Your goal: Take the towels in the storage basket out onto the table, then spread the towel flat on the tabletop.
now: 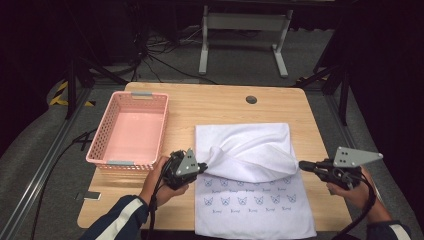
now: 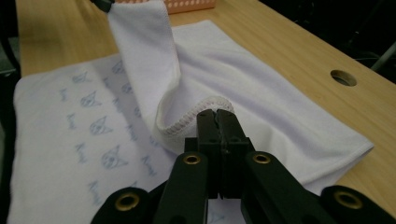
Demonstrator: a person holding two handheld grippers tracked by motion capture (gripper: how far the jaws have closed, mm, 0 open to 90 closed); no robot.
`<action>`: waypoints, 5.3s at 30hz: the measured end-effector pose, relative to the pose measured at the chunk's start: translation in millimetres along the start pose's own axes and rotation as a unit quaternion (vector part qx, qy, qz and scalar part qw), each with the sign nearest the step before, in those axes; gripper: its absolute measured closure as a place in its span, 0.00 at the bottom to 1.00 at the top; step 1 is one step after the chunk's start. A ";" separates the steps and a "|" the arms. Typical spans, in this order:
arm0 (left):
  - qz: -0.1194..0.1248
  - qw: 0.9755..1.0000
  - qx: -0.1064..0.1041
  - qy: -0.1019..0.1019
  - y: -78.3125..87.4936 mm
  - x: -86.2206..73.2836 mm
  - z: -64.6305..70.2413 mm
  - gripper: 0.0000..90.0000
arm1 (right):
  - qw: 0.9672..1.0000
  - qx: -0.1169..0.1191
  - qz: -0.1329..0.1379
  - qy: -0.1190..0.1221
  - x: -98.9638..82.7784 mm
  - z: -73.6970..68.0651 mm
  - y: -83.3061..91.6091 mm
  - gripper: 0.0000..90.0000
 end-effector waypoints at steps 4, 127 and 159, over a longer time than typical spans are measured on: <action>-0.014 0.998 -0.047 -0.032 2.4 -16.0 29.3 0.96 | 0.999 0.031 -0.018 0.001 -19.9 -23.7 12.7 1.00; -0.069 0.993 -0.034 0.088 -27.7 -63.9 55.9 0.19 | 0.996 0.004 -0.080 -0.041 92.1 37.5 -217.7 0.57; -0.078 0.991 -0.032 0.099 -24.2 -79.1 45.0 0.18 | 0.983 -0.017 -0.158 -0.098 104.0 44.3 -377.1 0.47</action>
Point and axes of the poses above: each handheld gripper's, and its own axes: y roughly backward along the jaws, x roughly out of its top, z roughly to its right, the point moved 7 cm from there along -y, roughly forward along the jaws, and after that the axes turned 2 degrees about x, right-handed, at the moved point
